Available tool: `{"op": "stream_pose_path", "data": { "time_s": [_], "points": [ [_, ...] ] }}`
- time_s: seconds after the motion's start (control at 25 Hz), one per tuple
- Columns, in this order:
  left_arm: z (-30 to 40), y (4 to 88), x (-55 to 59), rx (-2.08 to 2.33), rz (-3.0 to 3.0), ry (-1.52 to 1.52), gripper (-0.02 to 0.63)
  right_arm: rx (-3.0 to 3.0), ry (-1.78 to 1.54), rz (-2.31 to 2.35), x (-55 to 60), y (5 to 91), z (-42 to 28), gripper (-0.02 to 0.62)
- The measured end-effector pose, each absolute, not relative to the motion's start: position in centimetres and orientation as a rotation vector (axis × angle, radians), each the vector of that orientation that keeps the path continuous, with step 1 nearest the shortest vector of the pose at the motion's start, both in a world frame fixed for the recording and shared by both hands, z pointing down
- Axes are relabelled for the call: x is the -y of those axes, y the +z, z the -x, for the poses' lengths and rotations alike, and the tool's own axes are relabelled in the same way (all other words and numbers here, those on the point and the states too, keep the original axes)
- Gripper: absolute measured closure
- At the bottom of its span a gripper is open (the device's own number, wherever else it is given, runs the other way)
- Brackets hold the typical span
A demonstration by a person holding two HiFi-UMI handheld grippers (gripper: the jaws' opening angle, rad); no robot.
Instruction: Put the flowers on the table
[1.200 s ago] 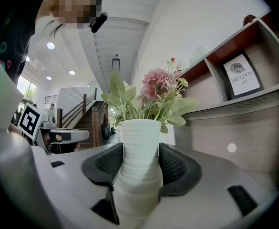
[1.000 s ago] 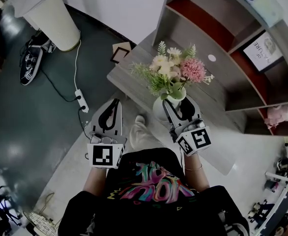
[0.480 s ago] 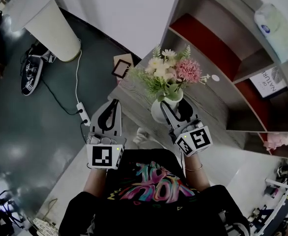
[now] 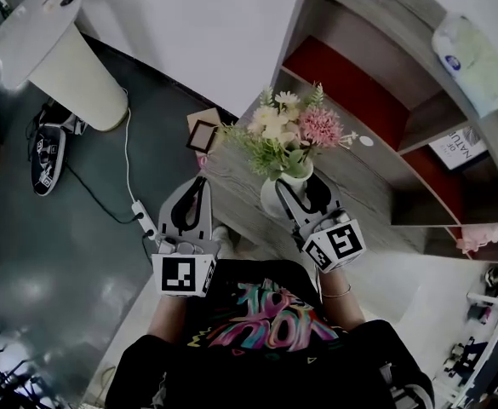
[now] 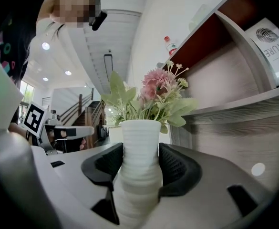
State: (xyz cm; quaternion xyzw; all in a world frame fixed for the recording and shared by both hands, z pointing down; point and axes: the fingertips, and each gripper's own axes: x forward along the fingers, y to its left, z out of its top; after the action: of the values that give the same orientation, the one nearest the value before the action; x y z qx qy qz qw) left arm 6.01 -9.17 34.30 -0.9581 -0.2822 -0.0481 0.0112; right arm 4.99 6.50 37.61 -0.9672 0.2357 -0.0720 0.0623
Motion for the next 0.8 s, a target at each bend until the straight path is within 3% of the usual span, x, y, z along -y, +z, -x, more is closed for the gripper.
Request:
{"op": "stream_pose_path", "data": {
  "time_s": [0.8],
  "points": [
    [-7.6, 32.9, 7.7, 1.2, 2.907, -0.134, 0.571, -0.498, -0.219, 2.997, -5.5, 35.8, -4.6, 0.345]
  ]
}}
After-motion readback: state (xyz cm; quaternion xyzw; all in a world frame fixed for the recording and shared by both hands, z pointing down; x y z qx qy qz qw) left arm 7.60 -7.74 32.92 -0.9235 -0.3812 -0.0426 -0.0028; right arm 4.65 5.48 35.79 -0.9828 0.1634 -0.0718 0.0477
